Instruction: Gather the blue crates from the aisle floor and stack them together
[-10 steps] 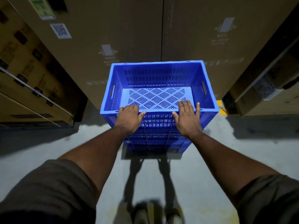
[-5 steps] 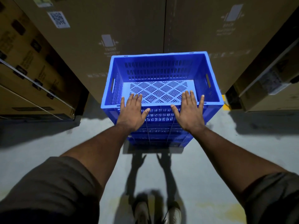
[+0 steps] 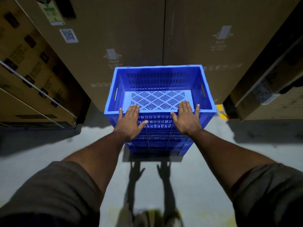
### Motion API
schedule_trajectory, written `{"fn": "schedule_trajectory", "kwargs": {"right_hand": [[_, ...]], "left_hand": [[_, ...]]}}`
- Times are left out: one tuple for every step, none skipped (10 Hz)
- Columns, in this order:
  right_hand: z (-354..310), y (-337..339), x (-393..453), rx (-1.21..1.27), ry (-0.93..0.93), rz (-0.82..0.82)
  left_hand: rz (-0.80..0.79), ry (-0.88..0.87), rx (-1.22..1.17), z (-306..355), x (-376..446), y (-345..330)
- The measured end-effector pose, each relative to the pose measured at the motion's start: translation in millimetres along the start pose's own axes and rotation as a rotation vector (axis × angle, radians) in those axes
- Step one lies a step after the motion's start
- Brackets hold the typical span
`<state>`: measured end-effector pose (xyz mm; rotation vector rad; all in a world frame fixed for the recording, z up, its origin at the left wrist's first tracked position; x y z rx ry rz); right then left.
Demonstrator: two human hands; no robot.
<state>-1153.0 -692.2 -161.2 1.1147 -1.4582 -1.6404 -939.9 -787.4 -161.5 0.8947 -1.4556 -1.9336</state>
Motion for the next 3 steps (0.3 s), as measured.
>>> {"fn": "schedule_trajectory", "kwargs": {"right_hand": [[-2.1, 15.5, -20.4, -0.005, 0.003, 0.021], [-3.0, 40.5, -41.0, 0.024, -0.012, 0.060], [-9.3, 83.4, -65.6, 0.060, -0.044, 0.167]], "left_hand": [[0.045, -0.005, 0.041, 10.1, -27.7, 9.5], [0.119, 0.022, -0.032, 21.2, -44.8, 44.9], [0.233, 0.012, -0.014, 39.3, -65.8, 91.1]]}}
Point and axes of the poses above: each hand's wrist, its own x-axis towards the middle knuckle, its own y-axis out of the back of the hand, z = x × y, the point moved 9 cm from there along x, towards the middle knuckle, and after that the axes turned 7 degrees about -x, right-handed, at the moved point
